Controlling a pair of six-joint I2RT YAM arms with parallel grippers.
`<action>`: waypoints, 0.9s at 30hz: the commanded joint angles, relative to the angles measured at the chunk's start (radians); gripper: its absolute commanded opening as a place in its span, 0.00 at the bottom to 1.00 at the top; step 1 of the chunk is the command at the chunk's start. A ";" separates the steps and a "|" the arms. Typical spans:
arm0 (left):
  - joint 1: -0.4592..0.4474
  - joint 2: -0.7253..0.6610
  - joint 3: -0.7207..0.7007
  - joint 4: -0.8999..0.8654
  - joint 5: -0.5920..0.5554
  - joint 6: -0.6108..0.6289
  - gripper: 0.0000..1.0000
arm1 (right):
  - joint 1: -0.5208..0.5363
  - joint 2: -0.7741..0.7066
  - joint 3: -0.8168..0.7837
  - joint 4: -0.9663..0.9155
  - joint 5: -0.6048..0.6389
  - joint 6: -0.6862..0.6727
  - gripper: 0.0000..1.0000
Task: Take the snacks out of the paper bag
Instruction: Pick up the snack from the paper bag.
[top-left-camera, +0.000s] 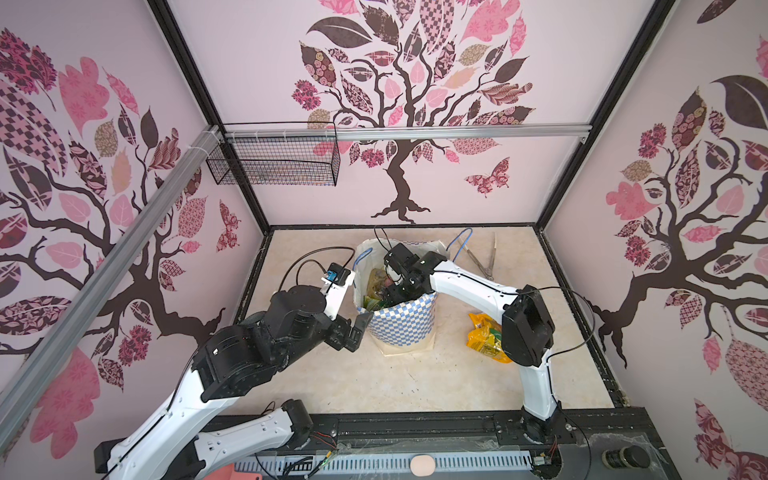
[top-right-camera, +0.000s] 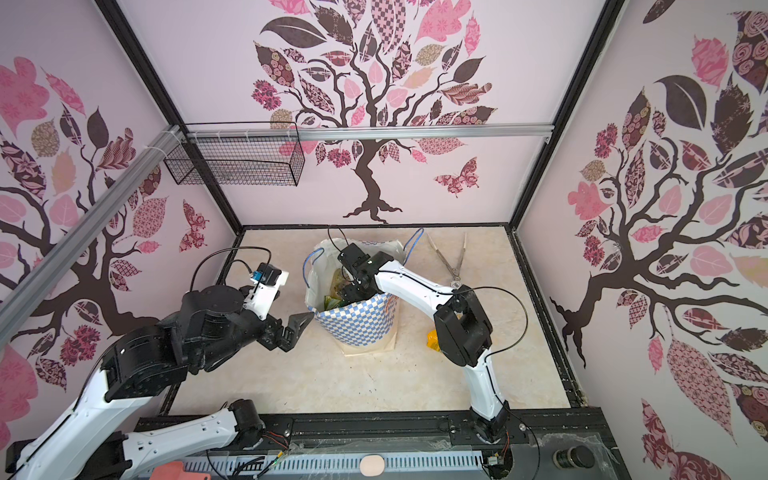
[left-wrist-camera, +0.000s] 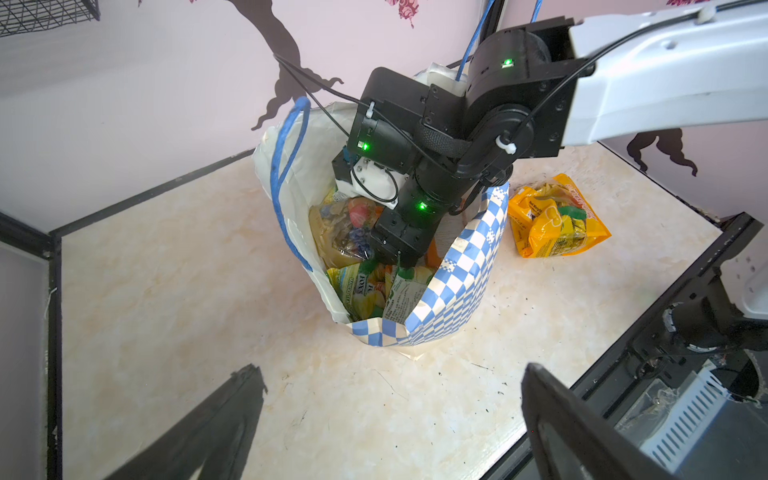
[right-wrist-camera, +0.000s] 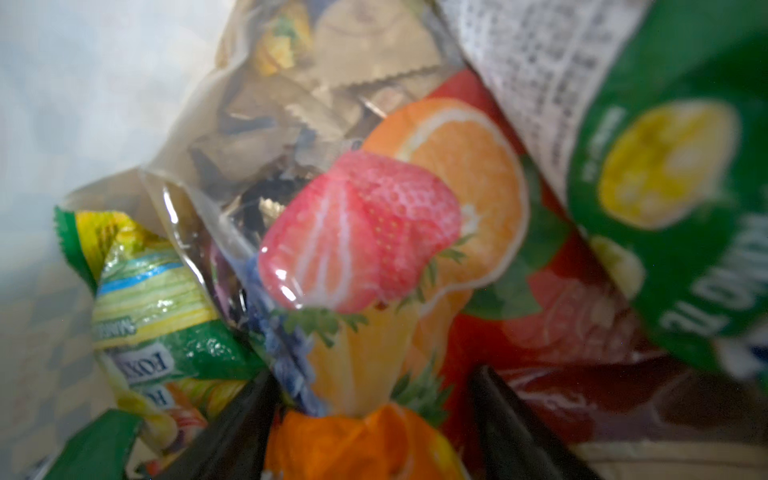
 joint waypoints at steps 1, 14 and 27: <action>0.004 -0.010 -0.022 0.036 0.013 -0.012 0.99 | 0.004 0.062 -0.065 -0.005 -0.036 0.015 0.62; 0.004 0.001 -0.024 0.053 0.034 -0.008 0.99 | 0.003 -0.088 -0.060 0.026 0.020 0.053 0.07; 0.004 -0.003 -0.031 0.057 0.029 -0.007 0.99 | 0.002 -0.153 0.002 0.065 0.075 0.065 0.00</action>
